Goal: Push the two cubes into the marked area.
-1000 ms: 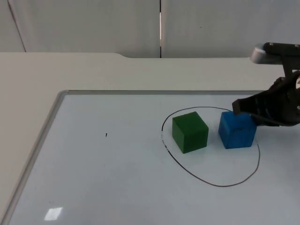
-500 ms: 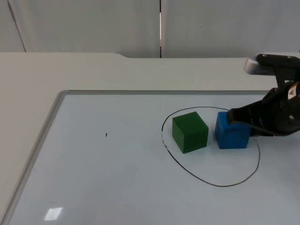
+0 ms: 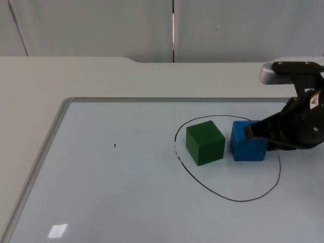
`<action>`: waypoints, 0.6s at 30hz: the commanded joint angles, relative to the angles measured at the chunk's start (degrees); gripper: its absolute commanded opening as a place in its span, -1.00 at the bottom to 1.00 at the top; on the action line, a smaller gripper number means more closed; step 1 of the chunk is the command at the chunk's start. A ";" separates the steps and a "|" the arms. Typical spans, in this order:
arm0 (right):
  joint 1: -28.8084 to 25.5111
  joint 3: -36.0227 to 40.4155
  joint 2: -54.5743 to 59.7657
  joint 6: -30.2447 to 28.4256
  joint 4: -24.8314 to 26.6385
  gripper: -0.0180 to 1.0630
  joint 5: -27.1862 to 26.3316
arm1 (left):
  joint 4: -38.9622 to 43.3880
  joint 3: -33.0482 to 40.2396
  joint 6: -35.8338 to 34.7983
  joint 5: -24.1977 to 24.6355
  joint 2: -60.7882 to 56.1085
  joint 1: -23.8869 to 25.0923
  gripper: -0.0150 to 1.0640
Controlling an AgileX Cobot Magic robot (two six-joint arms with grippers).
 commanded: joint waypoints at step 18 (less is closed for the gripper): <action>-4.19 -0.26 -32.22 -1.83 -9.91 -0.97 11.95 | 0.34 0.31 -0.43 -0.58 -0.22 0.16 -0.98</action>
